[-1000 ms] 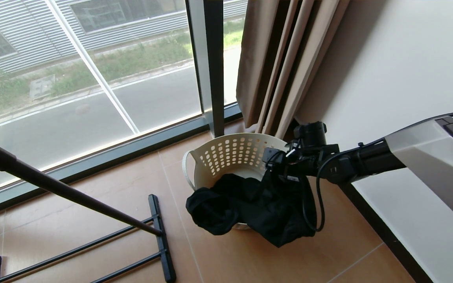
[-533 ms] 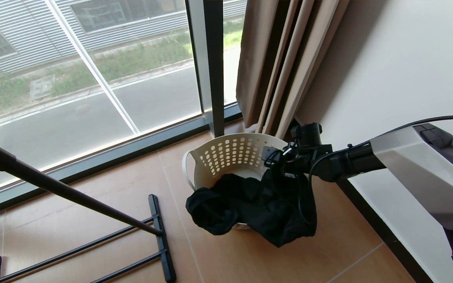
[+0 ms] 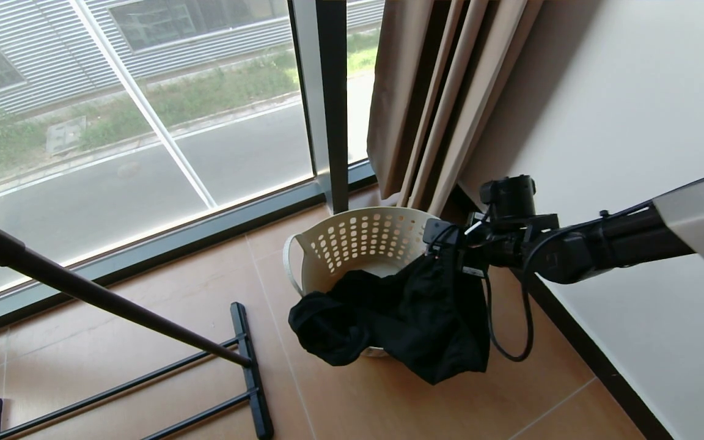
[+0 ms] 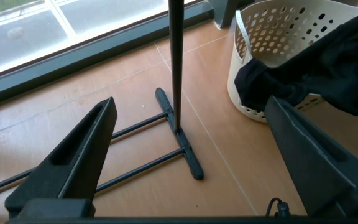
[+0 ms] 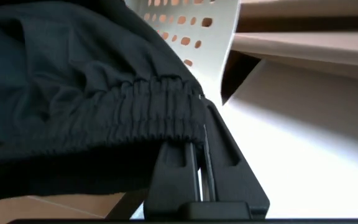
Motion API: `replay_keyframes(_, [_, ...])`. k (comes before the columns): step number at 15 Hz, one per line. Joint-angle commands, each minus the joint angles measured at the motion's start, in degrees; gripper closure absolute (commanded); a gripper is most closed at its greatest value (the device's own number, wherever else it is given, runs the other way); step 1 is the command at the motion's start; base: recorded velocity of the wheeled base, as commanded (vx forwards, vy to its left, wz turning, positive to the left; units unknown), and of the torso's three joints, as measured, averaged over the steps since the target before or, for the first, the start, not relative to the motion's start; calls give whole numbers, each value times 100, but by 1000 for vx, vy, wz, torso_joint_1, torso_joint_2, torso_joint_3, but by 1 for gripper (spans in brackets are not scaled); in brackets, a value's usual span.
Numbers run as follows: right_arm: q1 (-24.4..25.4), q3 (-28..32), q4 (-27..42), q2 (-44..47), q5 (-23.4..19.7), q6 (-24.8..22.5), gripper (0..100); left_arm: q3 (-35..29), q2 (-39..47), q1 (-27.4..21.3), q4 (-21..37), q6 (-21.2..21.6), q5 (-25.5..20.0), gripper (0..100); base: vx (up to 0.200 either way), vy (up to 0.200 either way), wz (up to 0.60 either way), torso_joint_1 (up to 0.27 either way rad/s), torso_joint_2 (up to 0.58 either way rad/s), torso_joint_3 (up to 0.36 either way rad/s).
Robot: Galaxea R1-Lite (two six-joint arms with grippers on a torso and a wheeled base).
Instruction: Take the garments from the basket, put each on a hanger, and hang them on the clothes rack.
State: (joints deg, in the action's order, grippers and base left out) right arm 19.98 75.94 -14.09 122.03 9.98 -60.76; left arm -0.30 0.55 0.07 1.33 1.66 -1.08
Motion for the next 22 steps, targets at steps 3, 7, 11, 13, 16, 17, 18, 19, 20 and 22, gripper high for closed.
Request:
replay_keyframes(3, [393,-1942,65,-2807,83,741,100,4,-2,1,-1,1,3,0,0,0,0,0,0,0])
replay_keyframes(7, [938,-2461,1040,-4477,74,1505,100,-5,-2,1,-1,1,3,0,0,0,0,0,0,0])
replay_keyframes(11, [1526,-2469,1989,-5787,47,2587,100,4,-2,1,-1,19,-15,0,0,0,0,0,0,0])
replay_keyframes(13, [1667,-2575,1998,-6050,30,3061,100,4,-2,1,-1,19,-15,0,0,0,0,0,0,0])
replay_keyframes(16, [1816,-2786,1981,-6464,21,3650,100,-5,7,1,-1,54,-32,0,0,0,0,0,0,0])
replay_keyframes(17, [1816,-2900,1954,-6525,21,3817,100,4,7,1,-1,54,-32,0,0,0,0,0,0,0])
replay_keyframes(18, [1816,-2988,1928,-6569,12,3949,100,4,7,1,-1,63,-32,0,0,0,0,0,0,0])
replay_keyframes(19, [1816,-3129,1901,-6587,-32,4213,100,-5,15,1,8,89,-32,0,0,0,0,0,0,0])
replay_keyframes(20, [1816,-3225,1901,-6587,-146,4467,100,-5,7,1,8,151,-50,0,0,0,0,7,2,56])
replay_keyframes(22, [1816,-3190,1796,-6437,-286,4520,100,-5,7,1,17,177,-50,0,0,0,0,2,2,154])
